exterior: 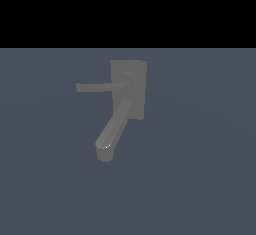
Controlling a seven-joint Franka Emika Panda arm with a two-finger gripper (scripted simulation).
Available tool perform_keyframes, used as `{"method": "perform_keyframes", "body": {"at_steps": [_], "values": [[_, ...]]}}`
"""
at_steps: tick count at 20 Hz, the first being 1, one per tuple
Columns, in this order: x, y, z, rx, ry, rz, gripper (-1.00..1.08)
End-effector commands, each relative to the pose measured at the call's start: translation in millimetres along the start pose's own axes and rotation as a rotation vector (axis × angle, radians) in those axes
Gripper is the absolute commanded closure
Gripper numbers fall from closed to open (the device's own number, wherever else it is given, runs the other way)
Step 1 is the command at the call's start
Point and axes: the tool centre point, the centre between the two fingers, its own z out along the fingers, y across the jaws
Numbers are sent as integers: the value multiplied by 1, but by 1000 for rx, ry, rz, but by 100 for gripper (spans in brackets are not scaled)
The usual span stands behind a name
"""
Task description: Turn on the faucet by rotating a designated handle.
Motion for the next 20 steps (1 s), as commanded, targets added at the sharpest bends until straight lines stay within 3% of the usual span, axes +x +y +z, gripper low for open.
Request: {"method": "perform_keyframes", "body": {"at_steps": [1,5,8,20], "values": [[2,3,-6,-44,26,7,108],[7,9,-20,-149,86,23,108],[12,13,-35,-252,144,37,108],[32,3,-119,-774,409,55,108]]}}
